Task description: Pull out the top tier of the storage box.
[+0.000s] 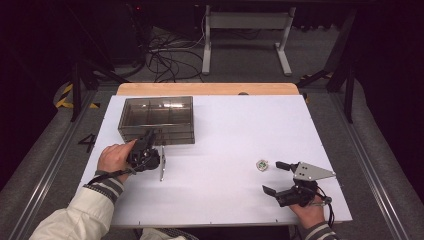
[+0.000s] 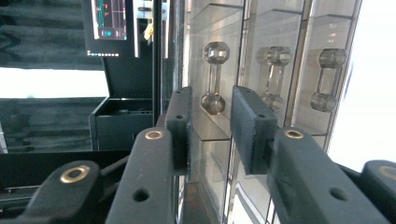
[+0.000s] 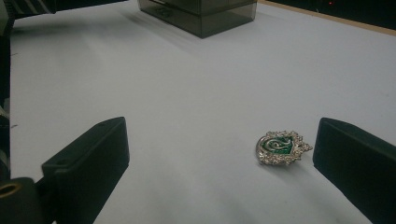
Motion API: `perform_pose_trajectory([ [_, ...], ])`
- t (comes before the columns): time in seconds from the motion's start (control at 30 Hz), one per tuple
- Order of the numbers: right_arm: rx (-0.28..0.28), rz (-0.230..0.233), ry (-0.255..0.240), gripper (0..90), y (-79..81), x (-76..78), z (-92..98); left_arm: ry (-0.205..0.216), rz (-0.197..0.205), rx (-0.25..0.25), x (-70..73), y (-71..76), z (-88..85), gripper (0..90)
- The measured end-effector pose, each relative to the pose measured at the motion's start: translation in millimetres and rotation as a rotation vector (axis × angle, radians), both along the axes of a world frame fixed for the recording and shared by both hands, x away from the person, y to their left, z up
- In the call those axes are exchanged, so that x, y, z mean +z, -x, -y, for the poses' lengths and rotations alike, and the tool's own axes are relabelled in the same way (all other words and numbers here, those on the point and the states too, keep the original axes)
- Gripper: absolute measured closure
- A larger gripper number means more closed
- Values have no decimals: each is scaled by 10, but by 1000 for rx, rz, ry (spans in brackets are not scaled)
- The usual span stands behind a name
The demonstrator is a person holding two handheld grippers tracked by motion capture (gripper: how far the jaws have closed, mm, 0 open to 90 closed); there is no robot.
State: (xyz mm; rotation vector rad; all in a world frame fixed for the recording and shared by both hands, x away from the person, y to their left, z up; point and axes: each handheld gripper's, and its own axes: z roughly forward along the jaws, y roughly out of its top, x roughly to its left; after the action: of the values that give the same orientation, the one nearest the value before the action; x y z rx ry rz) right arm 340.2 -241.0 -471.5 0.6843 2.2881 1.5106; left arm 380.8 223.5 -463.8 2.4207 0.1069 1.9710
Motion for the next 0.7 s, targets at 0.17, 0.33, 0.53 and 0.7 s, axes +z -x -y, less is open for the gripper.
perform_pose_trajectory([
  [0.17, 1, 1, 0, 44, 0, -1, -2, -10, -5, 10, -8, -13, 28, 728],
  [0.33, 2, 1, 1, 44, 1, 0, -1, -12, -1, 16, -11, -20, 46, 782],
  [0.53, 3, 2, 0, 44, 2, -1, -3, -17, 1, 17, -8, -22, 54, 788],
  [0.7, 2, 3, 1, 44, 2, -1, -4, -16, -7, 22, 3, -17, 57, 792],
])
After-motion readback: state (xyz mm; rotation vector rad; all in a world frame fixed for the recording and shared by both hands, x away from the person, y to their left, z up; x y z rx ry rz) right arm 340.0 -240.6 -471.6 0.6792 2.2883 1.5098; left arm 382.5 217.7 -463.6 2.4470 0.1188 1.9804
